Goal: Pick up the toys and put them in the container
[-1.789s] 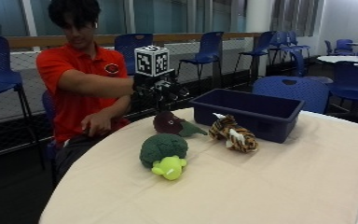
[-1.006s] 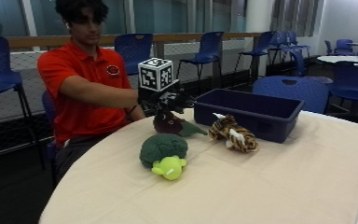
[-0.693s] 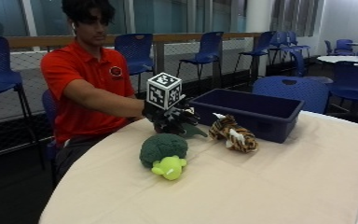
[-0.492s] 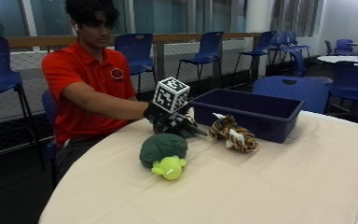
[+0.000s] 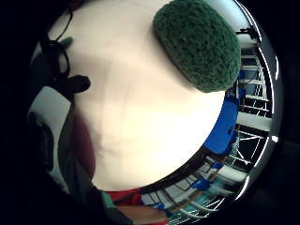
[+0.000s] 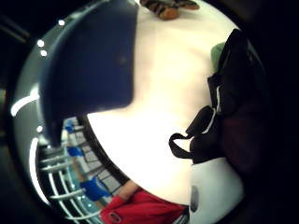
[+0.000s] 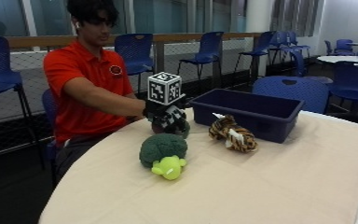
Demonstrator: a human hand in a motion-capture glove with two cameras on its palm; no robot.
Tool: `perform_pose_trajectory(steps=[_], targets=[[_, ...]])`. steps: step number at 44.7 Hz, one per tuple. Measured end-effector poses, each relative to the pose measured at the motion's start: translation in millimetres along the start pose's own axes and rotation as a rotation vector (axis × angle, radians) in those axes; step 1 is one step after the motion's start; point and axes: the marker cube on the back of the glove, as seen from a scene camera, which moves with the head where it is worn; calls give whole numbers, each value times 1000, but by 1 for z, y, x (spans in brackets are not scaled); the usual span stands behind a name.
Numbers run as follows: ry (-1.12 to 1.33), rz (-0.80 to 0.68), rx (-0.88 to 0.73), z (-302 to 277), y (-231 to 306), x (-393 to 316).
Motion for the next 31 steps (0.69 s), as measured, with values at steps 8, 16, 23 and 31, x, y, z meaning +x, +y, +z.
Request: perform_pose_trajectory(steps=[8, 16, 23, 31], targets=[[-83, 11, 38, -50, 17, 7], [-25, 4, 155, -135, 23, -1], [-4, 5, 213, -194, 1, -24], [-103, -23, 196, -229, -49, -83]])
